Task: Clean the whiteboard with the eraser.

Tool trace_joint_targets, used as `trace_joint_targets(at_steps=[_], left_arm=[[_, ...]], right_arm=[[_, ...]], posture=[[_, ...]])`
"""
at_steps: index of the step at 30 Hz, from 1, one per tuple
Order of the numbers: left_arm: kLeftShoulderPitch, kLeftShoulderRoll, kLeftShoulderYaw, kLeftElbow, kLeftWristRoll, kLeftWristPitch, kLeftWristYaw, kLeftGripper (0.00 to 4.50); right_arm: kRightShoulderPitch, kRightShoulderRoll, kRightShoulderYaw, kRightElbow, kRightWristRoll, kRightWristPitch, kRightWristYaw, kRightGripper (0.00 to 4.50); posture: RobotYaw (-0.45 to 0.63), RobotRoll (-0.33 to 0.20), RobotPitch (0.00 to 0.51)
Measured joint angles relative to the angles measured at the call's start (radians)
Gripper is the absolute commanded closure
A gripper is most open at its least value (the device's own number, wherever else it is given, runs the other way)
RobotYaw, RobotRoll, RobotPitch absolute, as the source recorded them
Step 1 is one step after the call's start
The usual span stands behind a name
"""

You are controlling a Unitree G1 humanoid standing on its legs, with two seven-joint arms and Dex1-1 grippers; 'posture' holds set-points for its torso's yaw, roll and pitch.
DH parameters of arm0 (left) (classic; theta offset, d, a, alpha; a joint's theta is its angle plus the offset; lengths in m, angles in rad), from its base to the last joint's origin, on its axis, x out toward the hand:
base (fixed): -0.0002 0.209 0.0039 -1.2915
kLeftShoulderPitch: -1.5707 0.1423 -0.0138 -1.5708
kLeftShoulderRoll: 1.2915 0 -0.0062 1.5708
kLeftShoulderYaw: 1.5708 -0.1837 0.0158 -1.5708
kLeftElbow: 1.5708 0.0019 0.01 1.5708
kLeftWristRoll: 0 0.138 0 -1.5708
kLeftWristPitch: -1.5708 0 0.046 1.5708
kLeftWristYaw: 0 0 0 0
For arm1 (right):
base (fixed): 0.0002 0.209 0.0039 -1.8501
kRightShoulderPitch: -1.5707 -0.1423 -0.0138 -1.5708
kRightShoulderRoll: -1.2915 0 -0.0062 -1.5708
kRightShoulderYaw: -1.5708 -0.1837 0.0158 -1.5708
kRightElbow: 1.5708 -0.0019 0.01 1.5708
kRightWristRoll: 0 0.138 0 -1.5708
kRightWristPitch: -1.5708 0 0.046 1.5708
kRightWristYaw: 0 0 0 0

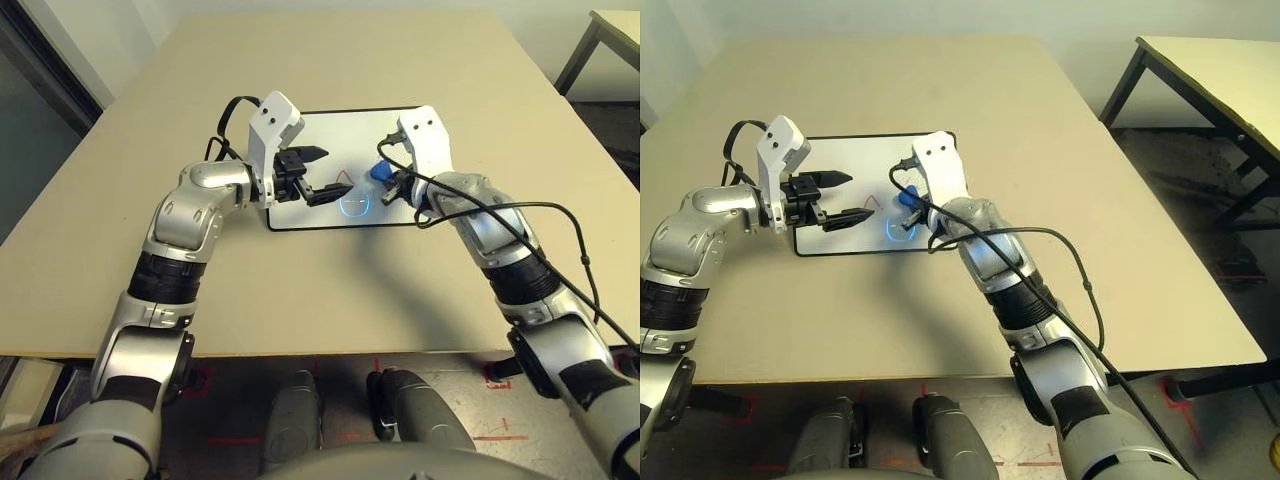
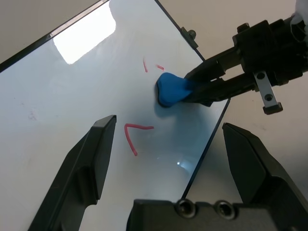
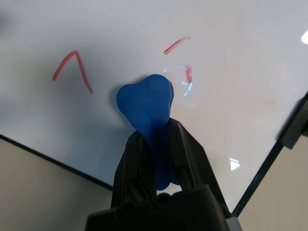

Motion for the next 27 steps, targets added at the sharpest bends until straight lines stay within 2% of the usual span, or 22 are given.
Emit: trace_joint_targets(at_steps=[11,27], left_arm=[[-0.002,-0.008,0.0,0.0,-0.003,0.004,0.003,0.0],[-0.003,-0.011,0.0,0.0,-0.022,0.008,0.014,0.0]], right_arm=[[-0.1,0.028,-0.112,0.139,-0.012,-0.113,-0.079,3.95],[-0.006,0.026,-0.031,0.032,-0.011,-0.024,-0.03,3.95]], posture=[[-0.01,0.0,0.094],[-0.01,0.0,0.094]])
